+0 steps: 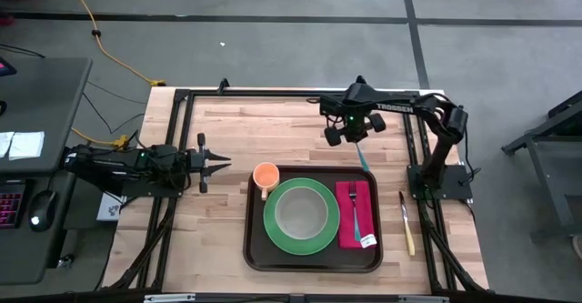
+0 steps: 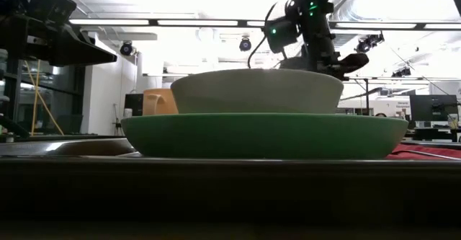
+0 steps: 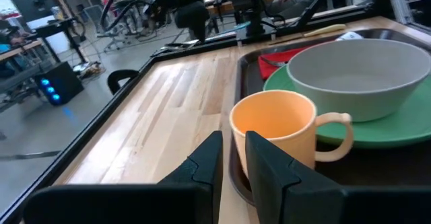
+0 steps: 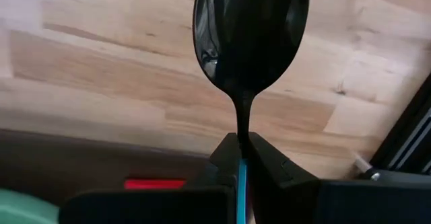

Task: Set up tray
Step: Put the blue spoon on top of the red table napkin

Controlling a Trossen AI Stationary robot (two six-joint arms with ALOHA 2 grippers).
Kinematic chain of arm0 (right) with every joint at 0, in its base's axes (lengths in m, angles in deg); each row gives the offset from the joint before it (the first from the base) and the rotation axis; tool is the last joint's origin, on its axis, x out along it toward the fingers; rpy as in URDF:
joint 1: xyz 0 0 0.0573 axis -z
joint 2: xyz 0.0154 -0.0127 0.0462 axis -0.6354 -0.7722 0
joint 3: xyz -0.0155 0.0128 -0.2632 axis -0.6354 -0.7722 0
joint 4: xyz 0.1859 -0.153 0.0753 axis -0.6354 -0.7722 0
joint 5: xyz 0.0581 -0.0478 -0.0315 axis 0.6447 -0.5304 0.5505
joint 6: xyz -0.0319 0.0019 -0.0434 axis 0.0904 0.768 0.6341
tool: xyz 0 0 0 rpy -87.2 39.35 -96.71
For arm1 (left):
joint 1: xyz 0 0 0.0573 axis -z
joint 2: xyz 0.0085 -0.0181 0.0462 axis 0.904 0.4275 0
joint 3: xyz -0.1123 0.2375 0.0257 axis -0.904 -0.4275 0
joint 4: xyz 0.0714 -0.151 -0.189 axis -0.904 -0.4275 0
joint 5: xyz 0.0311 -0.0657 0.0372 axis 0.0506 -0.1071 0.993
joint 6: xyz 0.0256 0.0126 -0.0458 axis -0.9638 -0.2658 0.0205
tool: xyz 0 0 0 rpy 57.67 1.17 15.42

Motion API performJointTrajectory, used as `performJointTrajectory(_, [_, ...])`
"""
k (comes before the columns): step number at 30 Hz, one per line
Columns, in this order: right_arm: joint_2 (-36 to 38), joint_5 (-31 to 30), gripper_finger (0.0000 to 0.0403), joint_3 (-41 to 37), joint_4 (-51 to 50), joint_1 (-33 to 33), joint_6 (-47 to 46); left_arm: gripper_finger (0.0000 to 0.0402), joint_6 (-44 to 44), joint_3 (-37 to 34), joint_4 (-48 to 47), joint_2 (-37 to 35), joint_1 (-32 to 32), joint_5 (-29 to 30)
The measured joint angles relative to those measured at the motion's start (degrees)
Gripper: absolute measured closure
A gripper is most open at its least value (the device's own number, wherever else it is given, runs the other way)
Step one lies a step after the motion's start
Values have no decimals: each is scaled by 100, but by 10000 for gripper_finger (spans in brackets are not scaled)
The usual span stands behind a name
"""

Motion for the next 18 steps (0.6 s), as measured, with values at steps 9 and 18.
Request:
performJointTrajectory(9, [526, 5, 401, 0, 33, -416, -736, 305, 0, 0, 2, -2, -2, 89])
performJointTrajectory(18, [667, 89, 402, 0, 71, -965, -1340, 305, 1, 0, 4, 0, -2, 106])
